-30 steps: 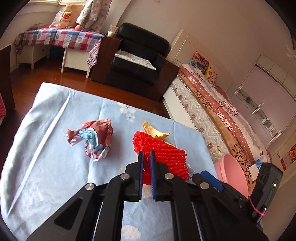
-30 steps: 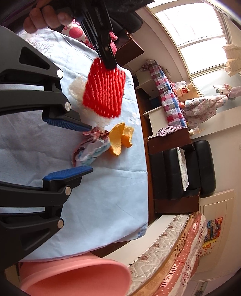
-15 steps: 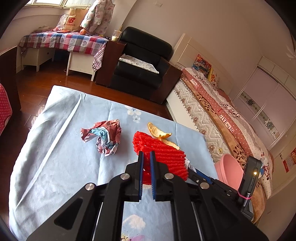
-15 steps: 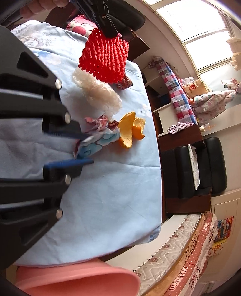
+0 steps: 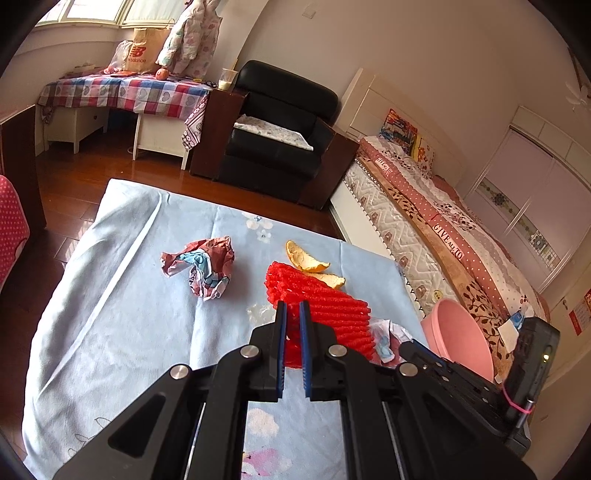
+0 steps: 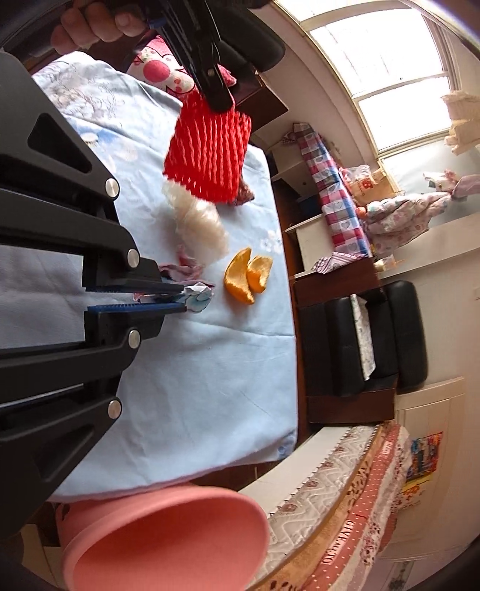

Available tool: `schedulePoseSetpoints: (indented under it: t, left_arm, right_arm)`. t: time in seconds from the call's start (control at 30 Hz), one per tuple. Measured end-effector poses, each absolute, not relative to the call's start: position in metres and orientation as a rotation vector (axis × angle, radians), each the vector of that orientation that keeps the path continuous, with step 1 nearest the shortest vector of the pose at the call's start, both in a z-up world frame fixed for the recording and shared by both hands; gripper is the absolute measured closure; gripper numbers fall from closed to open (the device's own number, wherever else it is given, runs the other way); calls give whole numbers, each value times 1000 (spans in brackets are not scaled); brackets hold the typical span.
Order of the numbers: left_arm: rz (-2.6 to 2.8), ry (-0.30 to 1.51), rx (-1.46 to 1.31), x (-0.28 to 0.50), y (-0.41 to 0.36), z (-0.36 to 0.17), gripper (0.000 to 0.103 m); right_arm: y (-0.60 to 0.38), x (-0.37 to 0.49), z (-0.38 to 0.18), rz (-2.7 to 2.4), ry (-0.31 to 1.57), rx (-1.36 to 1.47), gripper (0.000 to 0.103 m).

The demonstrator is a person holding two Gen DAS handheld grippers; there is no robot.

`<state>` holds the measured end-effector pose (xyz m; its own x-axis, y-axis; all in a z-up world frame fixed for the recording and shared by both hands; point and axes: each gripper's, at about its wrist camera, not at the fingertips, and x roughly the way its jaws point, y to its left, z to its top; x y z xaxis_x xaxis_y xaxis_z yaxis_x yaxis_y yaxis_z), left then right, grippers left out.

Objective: Collect trash
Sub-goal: 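Carry the red net with the left tool while the right tool carries the wrapper over the bucket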

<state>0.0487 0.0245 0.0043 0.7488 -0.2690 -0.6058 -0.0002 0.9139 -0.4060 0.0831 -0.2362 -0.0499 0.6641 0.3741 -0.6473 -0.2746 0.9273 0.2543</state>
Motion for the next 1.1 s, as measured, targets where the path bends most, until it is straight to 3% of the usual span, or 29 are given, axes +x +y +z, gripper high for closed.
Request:
schedulePoseSetpoints:
  t: [1.1]
  left_arm:
    - [-215, 709, -199, 50, -85, 27, 97]
  right_arm:
    - [-351, 25, 7, 213, 540, 299, 98]
